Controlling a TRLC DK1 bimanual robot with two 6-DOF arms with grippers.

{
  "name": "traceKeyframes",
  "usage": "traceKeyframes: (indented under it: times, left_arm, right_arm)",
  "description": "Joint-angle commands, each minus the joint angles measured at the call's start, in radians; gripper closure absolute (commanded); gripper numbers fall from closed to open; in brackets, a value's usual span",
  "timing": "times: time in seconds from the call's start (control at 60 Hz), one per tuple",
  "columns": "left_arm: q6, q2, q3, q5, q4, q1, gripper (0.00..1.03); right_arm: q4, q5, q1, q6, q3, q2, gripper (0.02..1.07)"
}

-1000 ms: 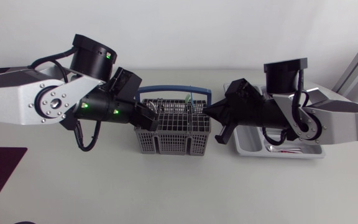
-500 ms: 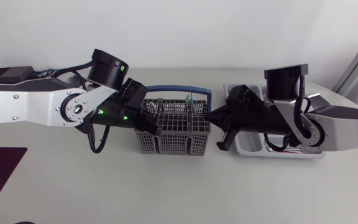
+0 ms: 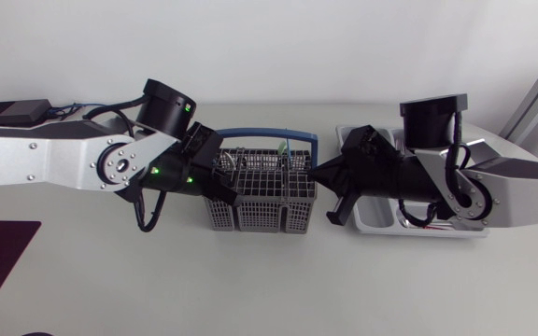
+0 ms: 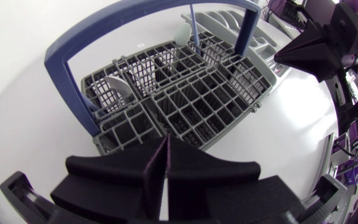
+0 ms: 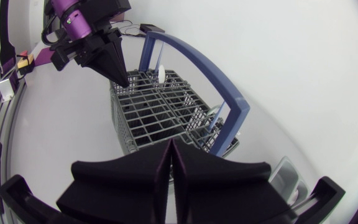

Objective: Unload the cutlery basket into the drawer organizer.

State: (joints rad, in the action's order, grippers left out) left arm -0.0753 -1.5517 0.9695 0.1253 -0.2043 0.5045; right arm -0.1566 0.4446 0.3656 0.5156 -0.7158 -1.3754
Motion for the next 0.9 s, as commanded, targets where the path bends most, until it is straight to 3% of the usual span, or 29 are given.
traceKeyframes:
  times: [0.0, 0.45, 0.883]
  left_arm:
    - [0.002, -0.011, -0.011, -0.004, -0.015, -0.006, 0.9]
    - [-0.007, 0.259, -0.048, -0.003, -0.07, -0.009, 0.9]
    - [-0.227, 0.347, -0.213, 0.046, -0.172, -0.049, 0.9]
  right_arm:
    - [0.011, 0.003, 0.004, -0.025, 0.022, 0.019, 1.0]
    - [0.017, 0.022, -0.059, -0.022, 0.003, 0.024, 1.0]
    - [-0.047, 0.117, -0.246, -0.057, -0.157, -0.234, 1.0]
